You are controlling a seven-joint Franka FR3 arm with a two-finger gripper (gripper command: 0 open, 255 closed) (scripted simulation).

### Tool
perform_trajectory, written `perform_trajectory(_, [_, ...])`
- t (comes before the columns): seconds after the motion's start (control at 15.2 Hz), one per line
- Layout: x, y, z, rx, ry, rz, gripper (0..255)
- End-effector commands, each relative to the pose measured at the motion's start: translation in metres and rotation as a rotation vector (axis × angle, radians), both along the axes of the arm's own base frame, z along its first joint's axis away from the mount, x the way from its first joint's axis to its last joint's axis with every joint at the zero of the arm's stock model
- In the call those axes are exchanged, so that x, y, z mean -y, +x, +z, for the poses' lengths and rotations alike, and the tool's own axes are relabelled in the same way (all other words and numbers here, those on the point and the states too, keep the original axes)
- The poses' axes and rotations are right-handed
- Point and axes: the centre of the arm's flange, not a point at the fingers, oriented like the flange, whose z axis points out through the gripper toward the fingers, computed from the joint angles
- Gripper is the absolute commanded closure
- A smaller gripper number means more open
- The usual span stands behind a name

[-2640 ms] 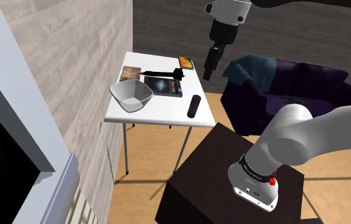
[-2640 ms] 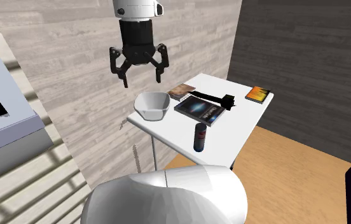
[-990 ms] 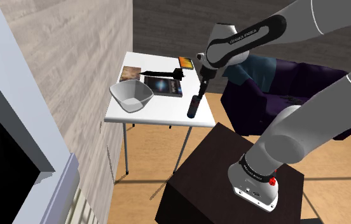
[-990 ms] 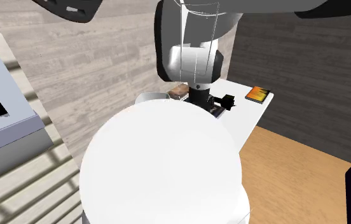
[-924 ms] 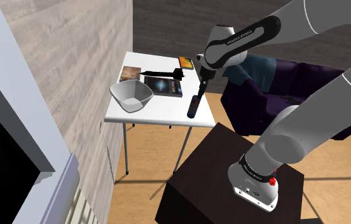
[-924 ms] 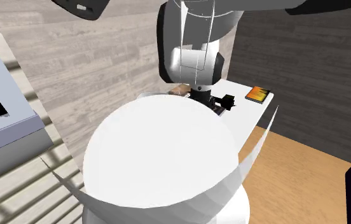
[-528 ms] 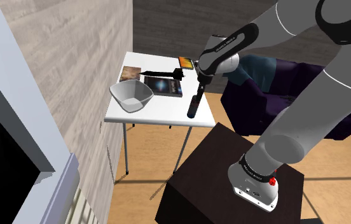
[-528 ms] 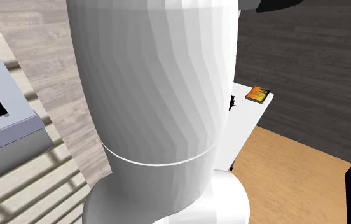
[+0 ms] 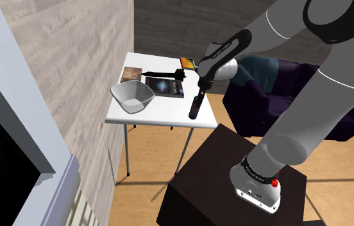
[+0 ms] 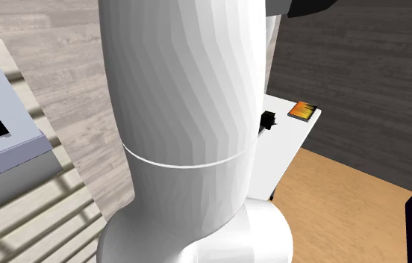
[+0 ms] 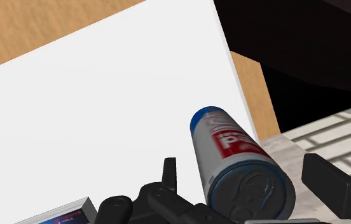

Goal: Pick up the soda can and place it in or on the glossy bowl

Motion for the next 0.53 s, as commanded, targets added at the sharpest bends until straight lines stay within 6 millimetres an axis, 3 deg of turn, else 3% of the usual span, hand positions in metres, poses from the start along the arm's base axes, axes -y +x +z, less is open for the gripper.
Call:
perform_trajectory(0.0, [0.0002, 0.0, -0.0006, 0.0, 0.0, 0.0, 0])
perform_trajectory(0.2, [0.0002, 0.0, -0.0005, 0.0, 0.0, 0.0, 0])
perform_trajectory(0.26, [0.0002, 0.0, -0.0005, 0.0, 0.0, 0.0, 255])
perform_trajectory(0.46, [0.0002, 0.0001, -0.0005, 0.0, 0.0, 0.0, 255])
